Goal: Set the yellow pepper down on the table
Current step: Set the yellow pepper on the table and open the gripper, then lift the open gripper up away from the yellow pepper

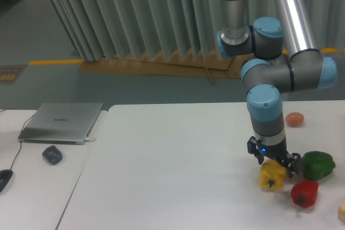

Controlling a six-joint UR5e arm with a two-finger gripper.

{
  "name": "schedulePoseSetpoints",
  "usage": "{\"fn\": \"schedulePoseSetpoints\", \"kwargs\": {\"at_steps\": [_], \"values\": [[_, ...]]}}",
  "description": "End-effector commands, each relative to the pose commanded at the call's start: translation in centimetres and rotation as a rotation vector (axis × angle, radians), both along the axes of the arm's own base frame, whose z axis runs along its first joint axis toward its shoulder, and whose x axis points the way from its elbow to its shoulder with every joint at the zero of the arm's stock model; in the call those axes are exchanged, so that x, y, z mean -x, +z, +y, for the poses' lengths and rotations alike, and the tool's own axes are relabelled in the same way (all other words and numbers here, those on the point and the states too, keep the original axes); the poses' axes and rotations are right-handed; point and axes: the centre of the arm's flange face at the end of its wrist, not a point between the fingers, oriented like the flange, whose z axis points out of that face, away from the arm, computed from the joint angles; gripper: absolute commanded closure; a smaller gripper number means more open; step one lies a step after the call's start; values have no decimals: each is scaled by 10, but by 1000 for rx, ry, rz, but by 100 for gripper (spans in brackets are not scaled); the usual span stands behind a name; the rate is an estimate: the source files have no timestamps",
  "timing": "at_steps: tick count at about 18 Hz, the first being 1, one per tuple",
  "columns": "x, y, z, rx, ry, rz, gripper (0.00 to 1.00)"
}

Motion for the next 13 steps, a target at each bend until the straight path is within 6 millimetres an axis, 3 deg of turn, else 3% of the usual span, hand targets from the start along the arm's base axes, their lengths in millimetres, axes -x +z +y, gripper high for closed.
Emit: {"fn": "schedulePoseSetpoints", "kwargs": {"at_steps": [1,3,4,9,13], "values": [[0,6,-1,-7,-2,6,0],[-5,50,-13,-34,-4,58,0],[-9,61,-20,-33,-7,66,0],[9,96,-52,-15,-140,38,0],[-6,115,-83,25,-306,-79,0]]}}
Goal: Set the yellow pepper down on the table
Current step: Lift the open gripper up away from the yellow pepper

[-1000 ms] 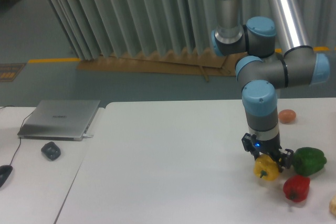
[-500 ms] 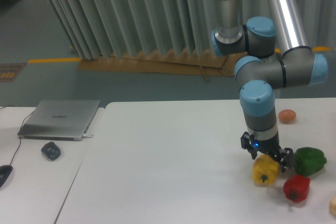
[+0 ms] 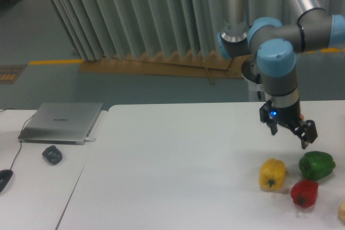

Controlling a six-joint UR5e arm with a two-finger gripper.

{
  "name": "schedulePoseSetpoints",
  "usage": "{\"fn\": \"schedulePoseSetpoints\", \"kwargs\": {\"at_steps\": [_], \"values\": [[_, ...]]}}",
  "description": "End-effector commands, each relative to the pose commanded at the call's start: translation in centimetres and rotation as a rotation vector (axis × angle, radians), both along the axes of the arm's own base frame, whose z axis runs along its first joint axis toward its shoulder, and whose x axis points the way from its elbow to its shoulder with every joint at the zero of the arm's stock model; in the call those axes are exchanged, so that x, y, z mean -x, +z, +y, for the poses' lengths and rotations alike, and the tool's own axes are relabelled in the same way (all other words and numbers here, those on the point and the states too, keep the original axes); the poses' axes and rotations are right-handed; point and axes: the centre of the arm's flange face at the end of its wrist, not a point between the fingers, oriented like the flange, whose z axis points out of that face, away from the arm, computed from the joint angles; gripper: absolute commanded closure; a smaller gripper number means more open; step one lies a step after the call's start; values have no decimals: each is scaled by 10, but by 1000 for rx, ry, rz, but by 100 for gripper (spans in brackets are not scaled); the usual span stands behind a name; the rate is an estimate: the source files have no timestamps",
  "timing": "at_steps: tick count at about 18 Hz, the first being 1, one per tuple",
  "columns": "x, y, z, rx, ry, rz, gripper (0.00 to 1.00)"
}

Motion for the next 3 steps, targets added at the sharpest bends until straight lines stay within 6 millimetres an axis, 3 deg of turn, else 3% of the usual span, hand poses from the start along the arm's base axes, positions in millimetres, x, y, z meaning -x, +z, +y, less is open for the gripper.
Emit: {"fn": "schedulePoseSetpoints", "kwargs": {"at_steps": [3], "values": [[-17,2,-8,0,-6,-71,0]]}}
